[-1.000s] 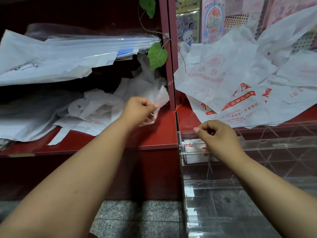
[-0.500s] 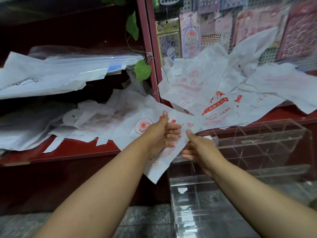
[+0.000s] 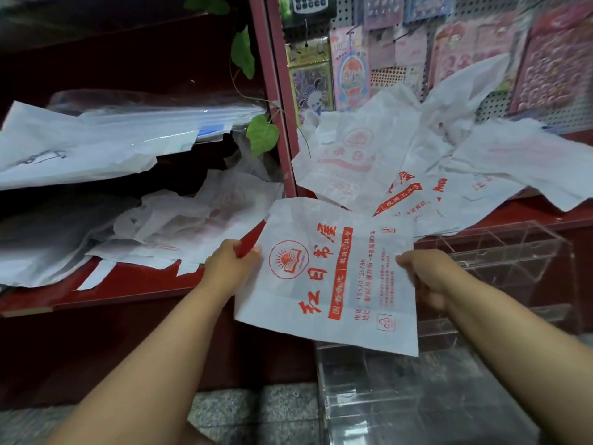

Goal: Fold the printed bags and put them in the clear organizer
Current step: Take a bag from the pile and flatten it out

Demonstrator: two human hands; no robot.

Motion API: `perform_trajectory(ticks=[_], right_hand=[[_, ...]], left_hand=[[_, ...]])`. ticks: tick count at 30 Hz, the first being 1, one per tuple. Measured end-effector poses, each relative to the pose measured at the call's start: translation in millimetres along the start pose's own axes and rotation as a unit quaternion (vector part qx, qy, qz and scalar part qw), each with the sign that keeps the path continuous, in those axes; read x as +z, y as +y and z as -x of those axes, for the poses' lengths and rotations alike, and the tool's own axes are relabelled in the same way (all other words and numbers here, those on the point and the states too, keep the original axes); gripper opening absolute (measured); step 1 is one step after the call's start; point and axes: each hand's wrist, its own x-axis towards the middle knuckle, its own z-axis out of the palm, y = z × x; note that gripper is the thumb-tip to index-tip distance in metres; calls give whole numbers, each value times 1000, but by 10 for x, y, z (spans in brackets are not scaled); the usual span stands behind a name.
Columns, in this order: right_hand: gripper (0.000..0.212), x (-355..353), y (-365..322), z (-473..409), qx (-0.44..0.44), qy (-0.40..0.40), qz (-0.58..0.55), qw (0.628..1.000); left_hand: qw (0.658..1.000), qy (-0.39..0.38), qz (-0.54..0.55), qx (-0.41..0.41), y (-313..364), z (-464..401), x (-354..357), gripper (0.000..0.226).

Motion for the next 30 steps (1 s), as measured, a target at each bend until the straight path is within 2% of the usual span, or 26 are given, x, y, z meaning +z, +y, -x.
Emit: perform_trajectory(ticks=[2, 5, 8, 12, 15, 20, 24, 26, 28, 30], right_hand=[[19, -55, 29, 9, 4, 4, 16, 1000], [17, -84, 81, 32, -11, 19, 15, 1000], [18, -137, 89, 73, -74, 59, 22, 995], [16, -295, 34, 97, -177, 111, 52, 977], [22, -379, 39, 56, -189, 117, 85, 971], [32, -424, 77, 30, -198, 135, 29, 970], [14, -444, 114, -5, -206, 156, 28, 966], [7, -447, 142, -42, -198, 155, 33, 967], [7, -448, 156, -67, -185, 145, 28, 972], [6, -451, 155, -80, -179, 135, 15, 975]], left_hand=[[1000, -29, 8, 3, 34, 50, 74, 65], [998, -36, 37, 21, 136, 92, 162, 71], [987, -48, 156, 3, 265, 180, 151, 67], [919, -152, 362, -35, 340, 296, 21, 87], [867, -227, 442, -48, 364, 368, 28, 86], [854, -223, 470, -31, 362, 413, 49, 79], [839, -204, 504, -22, 322, 413, 23, 68], [850, -243, 468, -3, 307, 455, 21, 74], [882, -262, 391, 26, 299, 467, 58, 85], [913, -206, 349, 47, 318, 449, 74, 81]])
